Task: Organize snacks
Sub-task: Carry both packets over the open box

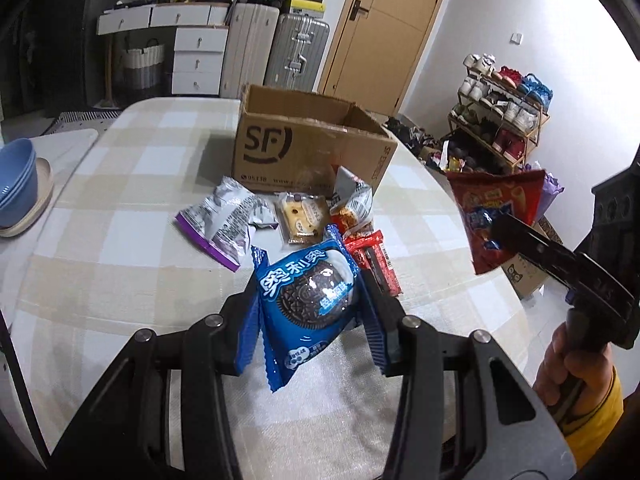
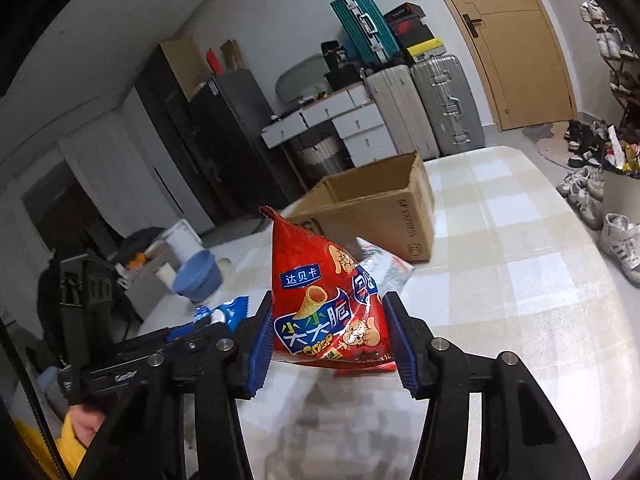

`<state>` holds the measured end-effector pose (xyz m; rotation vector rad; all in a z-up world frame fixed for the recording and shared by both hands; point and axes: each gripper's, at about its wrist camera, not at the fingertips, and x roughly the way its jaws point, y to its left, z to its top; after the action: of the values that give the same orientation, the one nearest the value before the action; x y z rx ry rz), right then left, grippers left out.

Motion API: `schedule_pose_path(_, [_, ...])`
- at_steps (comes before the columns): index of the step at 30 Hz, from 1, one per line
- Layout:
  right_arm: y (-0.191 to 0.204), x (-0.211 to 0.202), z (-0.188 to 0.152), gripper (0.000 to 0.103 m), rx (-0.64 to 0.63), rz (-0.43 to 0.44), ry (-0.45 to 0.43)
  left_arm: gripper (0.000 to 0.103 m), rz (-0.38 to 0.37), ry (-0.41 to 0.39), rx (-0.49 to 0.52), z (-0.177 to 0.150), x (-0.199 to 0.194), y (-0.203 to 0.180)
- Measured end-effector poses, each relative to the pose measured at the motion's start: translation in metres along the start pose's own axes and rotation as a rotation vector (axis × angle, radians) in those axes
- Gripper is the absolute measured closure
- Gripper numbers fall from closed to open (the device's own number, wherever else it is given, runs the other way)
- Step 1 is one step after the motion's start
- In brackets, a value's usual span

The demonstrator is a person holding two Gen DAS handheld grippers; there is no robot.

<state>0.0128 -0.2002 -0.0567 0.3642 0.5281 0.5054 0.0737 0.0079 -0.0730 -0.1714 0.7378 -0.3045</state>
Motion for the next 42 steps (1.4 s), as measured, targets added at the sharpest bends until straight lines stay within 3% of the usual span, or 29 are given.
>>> schedule_pose_path(10, [0.012,-0.009,-0.006,0.051,-0.002,0.018,-0.002,0.062,0.0,-0.039,0.002,0.001,-0.034,0.0])
schedule_pose_path(23, [-0.003,0.003,0.007,0.051,0.014,0.002,0.005,0.062,0.01,-0.039,0.006,0.008,-0.038,0.004])
schedule_pose_path(29, [-0.003,0.018,0.044,0.051,-0.026,0.025,-0.016,0.062,0.001,-0.056,0.02,0.037,-0.036,0.007])
schedule_pose_path(39, [-0.008,0.071,0.13,0.051,-0.061,0.074,-0.018,0.062,0.005,-0.135,0.072,0.123,-0.022,0.015])
schedule_pose_path(42, [-0.007,0.092,0.155,0.051,-0.081,0.074,0.0,0.062,0.002,-0.127,0.053,0.149,-0.01,0.025])
